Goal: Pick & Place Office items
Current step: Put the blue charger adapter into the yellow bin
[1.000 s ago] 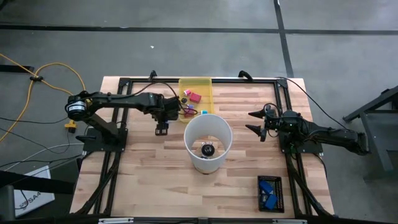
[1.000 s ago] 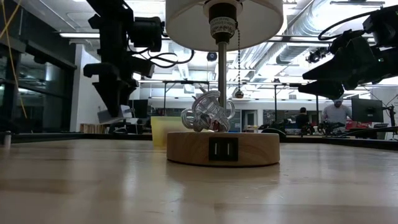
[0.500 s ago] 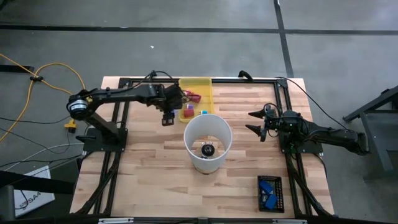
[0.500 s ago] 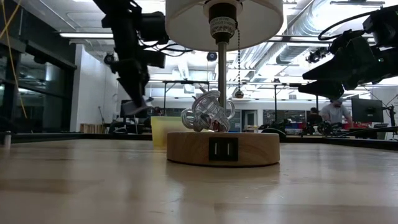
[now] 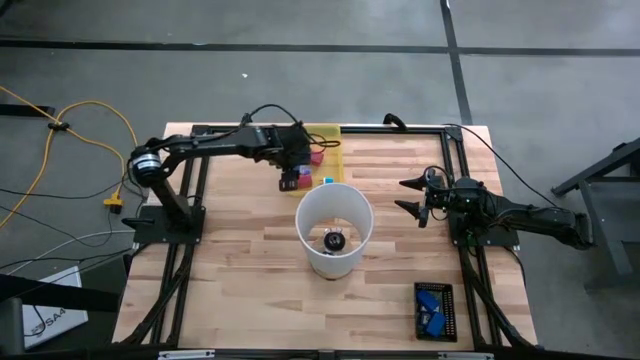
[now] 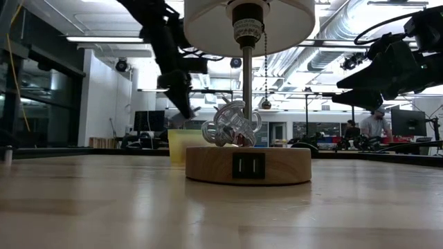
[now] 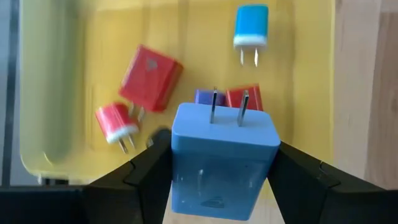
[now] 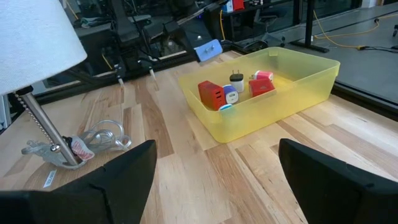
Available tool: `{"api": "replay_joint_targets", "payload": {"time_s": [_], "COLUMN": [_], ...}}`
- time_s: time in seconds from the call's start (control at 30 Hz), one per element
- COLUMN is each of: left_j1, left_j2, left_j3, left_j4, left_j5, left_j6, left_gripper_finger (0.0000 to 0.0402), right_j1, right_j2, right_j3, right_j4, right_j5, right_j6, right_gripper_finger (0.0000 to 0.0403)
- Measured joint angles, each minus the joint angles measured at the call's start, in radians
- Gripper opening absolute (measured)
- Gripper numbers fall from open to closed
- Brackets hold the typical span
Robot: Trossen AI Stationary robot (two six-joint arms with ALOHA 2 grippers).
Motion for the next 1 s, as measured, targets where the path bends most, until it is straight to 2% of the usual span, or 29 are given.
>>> {"api": "replay_joint_targets", "payload": {"time_s": [0.57, 1.0], "left_j1": [0.03, 0.035], "left_j2": [0.132, 0.159], "left_j3": [0.029, 0.027], "left_j4": [0.117, 0.159], "left_j5": [0.026, 0.04], "left_j6": [0.053, 0.099], "left_gripper_finger": [0.0219, 0.0219], "right_j1": [0.0, 0.0], "right_j2": [0.0, 0.0], "right_j3": [0.0, 0.0], "right_j4": [0.0, 0.0], "right_j5": [0.0, 0.0], "right_j6": [0.0, 0.0], "right_gripper_finger": [0.0325, 0.0325]}}
